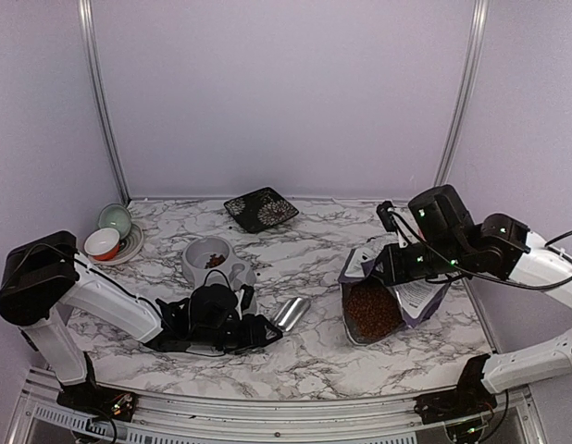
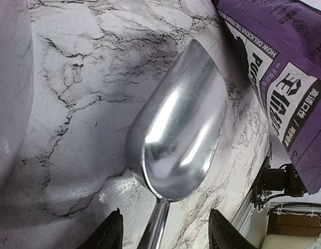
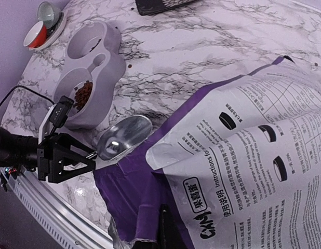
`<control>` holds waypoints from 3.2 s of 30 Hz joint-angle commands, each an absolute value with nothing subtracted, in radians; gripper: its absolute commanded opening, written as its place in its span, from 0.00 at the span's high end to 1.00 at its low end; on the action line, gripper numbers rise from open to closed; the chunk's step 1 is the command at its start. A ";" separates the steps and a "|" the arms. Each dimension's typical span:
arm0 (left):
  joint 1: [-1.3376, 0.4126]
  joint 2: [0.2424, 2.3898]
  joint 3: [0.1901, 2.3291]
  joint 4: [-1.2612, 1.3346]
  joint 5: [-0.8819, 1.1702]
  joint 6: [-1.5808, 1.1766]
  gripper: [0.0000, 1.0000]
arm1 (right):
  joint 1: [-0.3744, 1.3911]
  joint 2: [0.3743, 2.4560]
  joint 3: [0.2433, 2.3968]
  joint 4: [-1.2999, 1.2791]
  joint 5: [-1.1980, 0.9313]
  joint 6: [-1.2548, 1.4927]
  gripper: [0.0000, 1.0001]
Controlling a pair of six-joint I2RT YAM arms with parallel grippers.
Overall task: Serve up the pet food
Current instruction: Place the spatula at the center of the board, then pass from the right arm to the left
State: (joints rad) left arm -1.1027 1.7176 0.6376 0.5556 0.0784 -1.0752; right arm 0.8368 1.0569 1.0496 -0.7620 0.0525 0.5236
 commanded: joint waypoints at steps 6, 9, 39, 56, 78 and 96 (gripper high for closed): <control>-1.112 1.632 0.590 0.546 0.062 -1.061 0.29 | 0.993 1.095 1.315 -0.756 -0.046 0.528 1.00; -1.112 1.605 0.568 0.546 0.057 -1.058 0.27 | 1.002 1.098 1.358 -0.761 -0.073 0.528 1.00; -1.116 1.265 0.978 -0.032 0.154 -0.153 0.22 | 0.990 1.044 1.432 -0.823 -0.051 0.264 1.00; -1.119 1.230 0.995 0.103 0.476 0.386 0.32 | 0.992 1.025 1.373 -0.802 -0.082 0.264 1.00; -1.173 1.520 1.172 0.226 0.544 0.579 0.53 | 0.991 1.036 1.379 -0.815 -0.084 0.280 1.00; -1.183 1.595 1.192 0.327 0.500 0.593 0.71 | 0.991 1.033 1.370 -0.807 -0.099 0.284 1.00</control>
State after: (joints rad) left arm -1.1721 1.5700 1.1519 0.2836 0.5106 0.5766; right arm 0.9890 1.0554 1.3415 -0.9958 -0.0700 0.2695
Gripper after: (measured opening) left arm 0.309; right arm 0.005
